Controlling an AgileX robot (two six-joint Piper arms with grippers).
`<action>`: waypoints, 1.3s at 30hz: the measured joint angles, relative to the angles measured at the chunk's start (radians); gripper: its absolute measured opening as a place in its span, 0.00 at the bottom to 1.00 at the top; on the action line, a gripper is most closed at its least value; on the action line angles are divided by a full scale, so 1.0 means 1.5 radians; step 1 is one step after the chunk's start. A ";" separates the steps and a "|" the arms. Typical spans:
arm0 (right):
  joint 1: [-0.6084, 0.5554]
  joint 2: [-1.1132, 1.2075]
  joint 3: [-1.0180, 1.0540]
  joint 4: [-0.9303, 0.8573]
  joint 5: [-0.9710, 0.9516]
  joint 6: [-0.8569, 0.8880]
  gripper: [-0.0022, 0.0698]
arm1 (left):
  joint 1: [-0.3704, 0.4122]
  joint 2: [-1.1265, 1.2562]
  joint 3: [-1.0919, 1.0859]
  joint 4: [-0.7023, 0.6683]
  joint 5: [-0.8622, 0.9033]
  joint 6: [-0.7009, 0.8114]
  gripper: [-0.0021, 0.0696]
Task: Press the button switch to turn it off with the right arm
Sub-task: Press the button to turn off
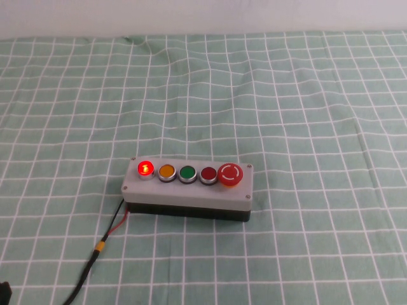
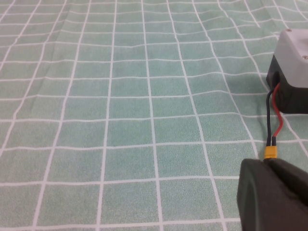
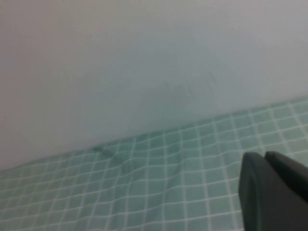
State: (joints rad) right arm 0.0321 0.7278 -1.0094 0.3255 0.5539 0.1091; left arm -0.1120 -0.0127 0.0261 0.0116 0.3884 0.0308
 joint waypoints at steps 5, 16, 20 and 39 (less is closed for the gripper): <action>0.000 0.075 -0.001 0.190 0.000 -0.117 0.01 | 0.000 0.000 0.000 0.000 0.000 0.000 0.02; 0.001 0.288 -0.006 0.686 0.131 -0.679 0.01 | 0.000 0.000 0.000 0.000 0.000 0.000 0.02; 0.032 0.350 -0.045 0.659 0.144 -0.709 0.01 | 0.000 0.000 0.000 0.000 0.000 0.000 0.02; 0.413 0.626 -0.433 -0.028 0.201 -0.265 0.01 | 0.000 0.000 0.000 0.000 0.000 0.000 0.02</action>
State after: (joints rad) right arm 0.6517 1.6671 -1.6587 0.2836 0.8550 -0.2889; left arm -0.1120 -0.0127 0.0261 0.0116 0.3884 0.0308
